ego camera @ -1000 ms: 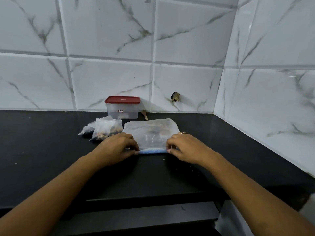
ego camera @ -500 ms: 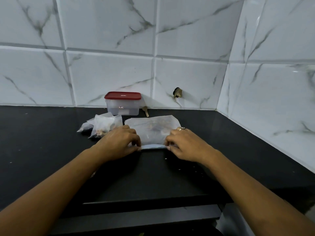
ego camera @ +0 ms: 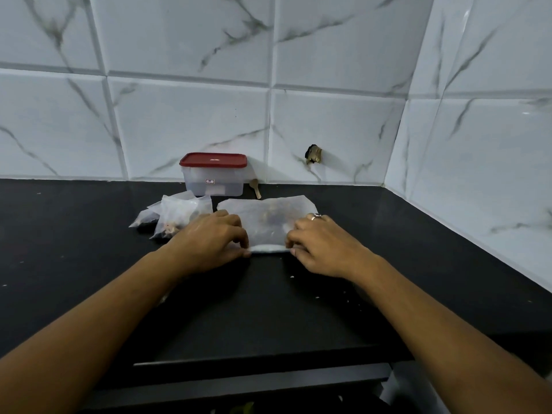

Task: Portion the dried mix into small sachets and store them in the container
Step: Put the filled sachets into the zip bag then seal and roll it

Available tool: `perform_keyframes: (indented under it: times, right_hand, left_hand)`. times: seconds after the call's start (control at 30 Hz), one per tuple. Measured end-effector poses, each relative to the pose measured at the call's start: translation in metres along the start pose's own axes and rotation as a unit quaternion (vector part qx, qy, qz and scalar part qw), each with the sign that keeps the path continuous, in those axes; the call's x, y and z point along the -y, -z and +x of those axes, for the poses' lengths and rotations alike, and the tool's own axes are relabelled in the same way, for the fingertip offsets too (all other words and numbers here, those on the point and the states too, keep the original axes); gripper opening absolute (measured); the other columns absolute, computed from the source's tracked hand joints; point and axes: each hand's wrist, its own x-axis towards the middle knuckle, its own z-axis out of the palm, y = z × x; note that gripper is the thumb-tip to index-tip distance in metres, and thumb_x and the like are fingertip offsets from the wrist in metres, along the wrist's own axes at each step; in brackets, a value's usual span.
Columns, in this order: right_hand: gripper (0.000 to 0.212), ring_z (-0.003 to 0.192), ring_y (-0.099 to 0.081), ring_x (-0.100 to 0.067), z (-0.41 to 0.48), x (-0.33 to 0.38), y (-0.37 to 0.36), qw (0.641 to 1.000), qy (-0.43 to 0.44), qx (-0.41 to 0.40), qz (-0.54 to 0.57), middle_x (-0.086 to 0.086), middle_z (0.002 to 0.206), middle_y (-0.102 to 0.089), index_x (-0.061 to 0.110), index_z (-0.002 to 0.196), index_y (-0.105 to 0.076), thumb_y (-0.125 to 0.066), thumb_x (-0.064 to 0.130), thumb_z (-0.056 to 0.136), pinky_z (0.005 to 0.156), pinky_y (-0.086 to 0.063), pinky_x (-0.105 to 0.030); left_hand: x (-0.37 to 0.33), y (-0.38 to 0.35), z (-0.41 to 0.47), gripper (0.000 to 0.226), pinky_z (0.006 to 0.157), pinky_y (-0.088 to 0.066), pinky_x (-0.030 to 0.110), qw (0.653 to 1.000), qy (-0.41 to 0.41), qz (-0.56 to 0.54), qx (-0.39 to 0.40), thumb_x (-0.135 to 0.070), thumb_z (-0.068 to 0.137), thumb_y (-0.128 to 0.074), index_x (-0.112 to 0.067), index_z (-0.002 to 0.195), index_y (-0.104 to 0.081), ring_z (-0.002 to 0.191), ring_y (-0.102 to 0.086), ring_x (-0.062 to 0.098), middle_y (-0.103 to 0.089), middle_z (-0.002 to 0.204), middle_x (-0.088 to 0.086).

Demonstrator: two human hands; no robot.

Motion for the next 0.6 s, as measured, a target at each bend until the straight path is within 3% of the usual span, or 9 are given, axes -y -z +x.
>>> perform_keyframes:
  times: [0.17,0.3,0.4,0.5,0.6]
  right_hand:
    - [0.018,0.093,-0.058,-0.017,0.008,-0.002,0.0,1.0,-0.014,-0.023,0.01,0.005,0.099,-0.067,0.028,0.119,-0.058,-0.049,0.023,0.104,0.1,-0.044,-0.039]
    - [0.017,0.09,-0.058,-0.016,0.014,-0.003,-0.006,1.0,0.0,-0.024,-0.006,0.006,0.101,-0.065,0.027,0.108,-0.059,-0.049,0.015,0.1,0.099,-0.046,-0.04]
    - [0.02,0.101,-0.056,-0.017,0.013,-0.008,-0.009,0.999,0.013,-0.03,-0.009,0.004,0.114,-0.057,0.026,0.113,-0.066,-0.049,0.024,0.101,0.095,-0.047,-0.038]
    - [0.021,0.106,-0.054,-0.017,0.012,-0.013,-0.01,0.999,0.021,-0.031,-0.009,0.004,0.116,-0.056,0.028,0.114,-0.07,-0.054,0.033,0.101,0.094,-0.046,-0.037]
    - [0.021,0.107,-0.056,-0.019,0.015,-0.015,-0.012,0.999,0.025,-0.03,-0.023,0.003,0.113,-0.062,0.026,0.116,-0.069,-0.055,0.026,0.101,0.094,-0.045,-0.036]
  left_hand:
    - [-0.003,0.002,0.006,0.016,0.093,-0.051,0.035,0.999,0.031,-0.027,-0.005,-0.039,0.102,-0.059,-0.032,0.116,-0.063,0.104,-0.06,0.011,-0.068,0.112,-0.008]
    - [-0.002,0.001,0.015,0.002,0.082,-0.049,0.031,0.999,0.038,-0.023,-0.001,-0.034,0.102,-0.059,-0.034,0.102,-0.058,0.093,-0.06,0.012,-0.065,0.102,-0.009]
    - [0.003,-0.001,0.015,0.014,0.088,-0.052,0.035,0.999,0.027,-0.025,-0.003,-0.037,0.102,-0.057,-0.032,0.11,-0.068,0.103,-0.063,0.014,-0.064,0.112,-0.011]
    - [0.007,-0.002,0.014,0.027,0.092,-0.051,0.036,1.0,-0.002,-0.017,-0.002,-0.05,0.101,-0.056,-0.032,0.114,-0.071,0.109,-0.053,0.008,-0.059,0.116,-0.012]
    - [0.01,-0.003,0.015,0.025,0.095,-0.052,0.04,1.0,-0.011,-0.003,-0.005,-0.047,0.1,-0.058,-0.032,0.114,-0.071,0.112,-0.049,0.009,-0.059,0.118,-0.01]
